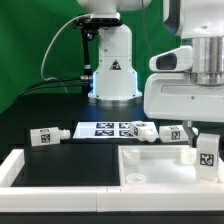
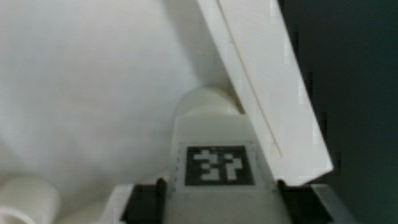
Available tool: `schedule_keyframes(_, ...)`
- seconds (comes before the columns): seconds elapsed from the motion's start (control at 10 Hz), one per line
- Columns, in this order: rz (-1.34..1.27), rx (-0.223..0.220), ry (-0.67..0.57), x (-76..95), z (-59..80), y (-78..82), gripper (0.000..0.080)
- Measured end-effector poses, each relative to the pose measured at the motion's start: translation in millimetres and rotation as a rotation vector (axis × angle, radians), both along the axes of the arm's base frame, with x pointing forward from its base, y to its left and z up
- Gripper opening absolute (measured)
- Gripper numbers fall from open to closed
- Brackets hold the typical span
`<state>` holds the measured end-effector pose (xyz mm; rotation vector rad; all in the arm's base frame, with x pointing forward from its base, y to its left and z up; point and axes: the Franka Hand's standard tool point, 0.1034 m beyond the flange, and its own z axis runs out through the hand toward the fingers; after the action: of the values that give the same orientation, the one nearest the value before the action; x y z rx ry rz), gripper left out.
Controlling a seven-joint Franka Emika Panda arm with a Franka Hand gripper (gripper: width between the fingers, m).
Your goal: Assemble one leg
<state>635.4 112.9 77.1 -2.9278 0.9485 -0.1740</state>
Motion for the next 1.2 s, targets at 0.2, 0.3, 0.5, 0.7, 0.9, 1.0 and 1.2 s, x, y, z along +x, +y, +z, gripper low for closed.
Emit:
schedule_keyframes(0.2,-0.266,0.015,-0.003,-1.4,-0.7,3.2,0.0284)
schedule_keyframes(0.3,-0.373,0.026,0.002,-0.8,-0.8,3.4,0.0284)
schedule_keyframes(0.5,-0.740,0.103,0.010,0.0,-0.9,4.5,0.0285)
schedule_keyframes(0.7,-0.952,0.155,0.009,1.3,-1.6,8.2,0.0285)
schedule_keyframes(0.9,-0.901,0.147,0.008,1.0,-2.2,8.1,0.0458)
schedule_keyframes(1.0,-0.900,0.147,0.008,1.0,-2.4,8.2,0.0580)
schedule_keyframes(1.2,-0.477,0.094,-0.018,5.4,-1.7,-3.2,0.0637)
